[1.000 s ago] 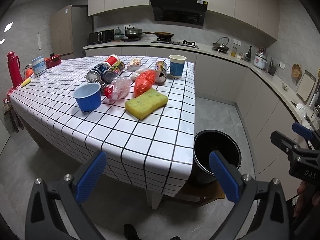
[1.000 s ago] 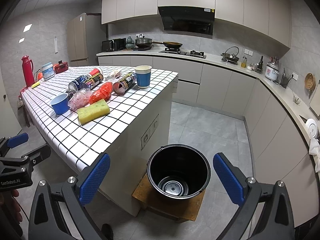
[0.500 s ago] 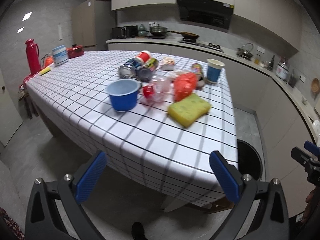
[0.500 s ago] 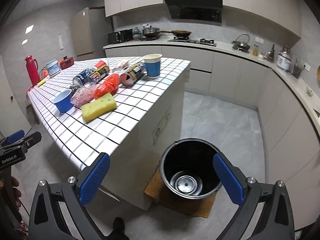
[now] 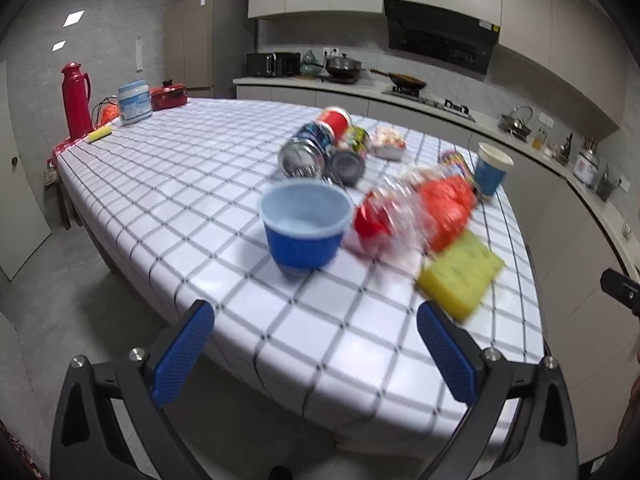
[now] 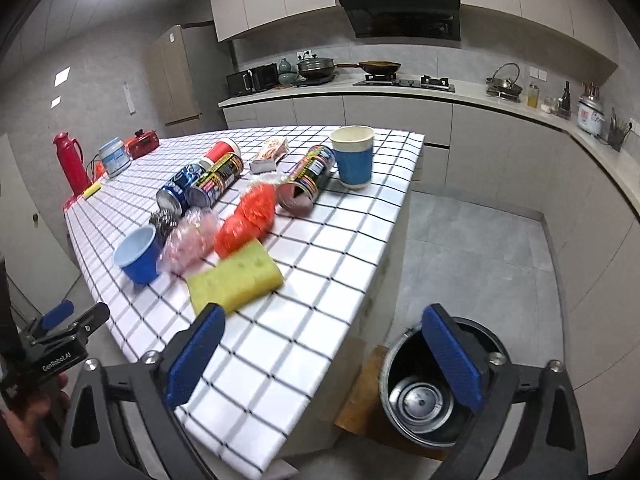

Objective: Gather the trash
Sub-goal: 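Reach the left tool to the blue cup while the right tool reaches the red bags, then grasp the blue cup with the left tool while the right tool grasps the red bags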

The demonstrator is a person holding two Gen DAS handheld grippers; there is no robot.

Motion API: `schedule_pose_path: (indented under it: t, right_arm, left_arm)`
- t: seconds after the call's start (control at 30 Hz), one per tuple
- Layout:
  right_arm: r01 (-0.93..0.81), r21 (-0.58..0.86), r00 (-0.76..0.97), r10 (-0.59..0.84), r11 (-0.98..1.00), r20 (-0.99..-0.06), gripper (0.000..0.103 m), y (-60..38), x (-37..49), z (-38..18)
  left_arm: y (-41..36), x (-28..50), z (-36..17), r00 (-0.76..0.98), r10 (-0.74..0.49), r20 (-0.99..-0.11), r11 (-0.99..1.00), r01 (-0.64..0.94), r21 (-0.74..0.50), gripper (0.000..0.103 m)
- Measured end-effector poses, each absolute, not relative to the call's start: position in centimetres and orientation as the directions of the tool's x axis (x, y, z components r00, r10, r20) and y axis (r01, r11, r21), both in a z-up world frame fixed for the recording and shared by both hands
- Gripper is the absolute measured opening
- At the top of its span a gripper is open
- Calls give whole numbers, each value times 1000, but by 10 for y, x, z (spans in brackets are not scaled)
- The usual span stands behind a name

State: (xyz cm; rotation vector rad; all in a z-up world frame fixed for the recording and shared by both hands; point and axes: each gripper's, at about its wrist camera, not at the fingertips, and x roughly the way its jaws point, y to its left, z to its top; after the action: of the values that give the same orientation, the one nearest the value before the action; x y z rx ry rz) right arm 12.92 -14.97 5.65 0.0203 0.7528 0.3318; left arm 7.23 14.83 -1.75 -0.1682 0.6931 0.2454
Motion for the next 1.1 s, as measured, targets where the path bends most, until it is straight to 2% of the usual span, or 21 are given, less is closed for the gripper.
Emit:
schedule_pose_path:
  t: [0.07, 0.43, 0.73, 0.93, 1.1]
  right_arm:
    - [-281, 148, 673, 305, 948, -674, 93, -138, 143, 55]
    - [-266, 154, 627, 293, 951, -722, 91, -75, 200, 32]
    - [-269, 149, 603, 287, 951, -745, 81, -32, 239, 19]
    - [-256, 163, 584, 287, 953, -759, 76, -14, 265, 10]
    - [-242, 170, 561, 281, 955, -779, 67, -2, 279, -2]
  left_arm:
    - [158, 86, -20, 739, 165, -653, 957, -281, -77, 101]
    - [178, 148, -51, 686, 101, -721, 969, -233, -86, 96]
    - [211, 173, -54, 661, 113, -742, 966, -248, -75, 90]
    - [236, 184, -55, 649, 133, -749, 962, -266, -59, 89]
    - [247, 193, -59, 635, 129, -762, 963, -265, -58, 89]
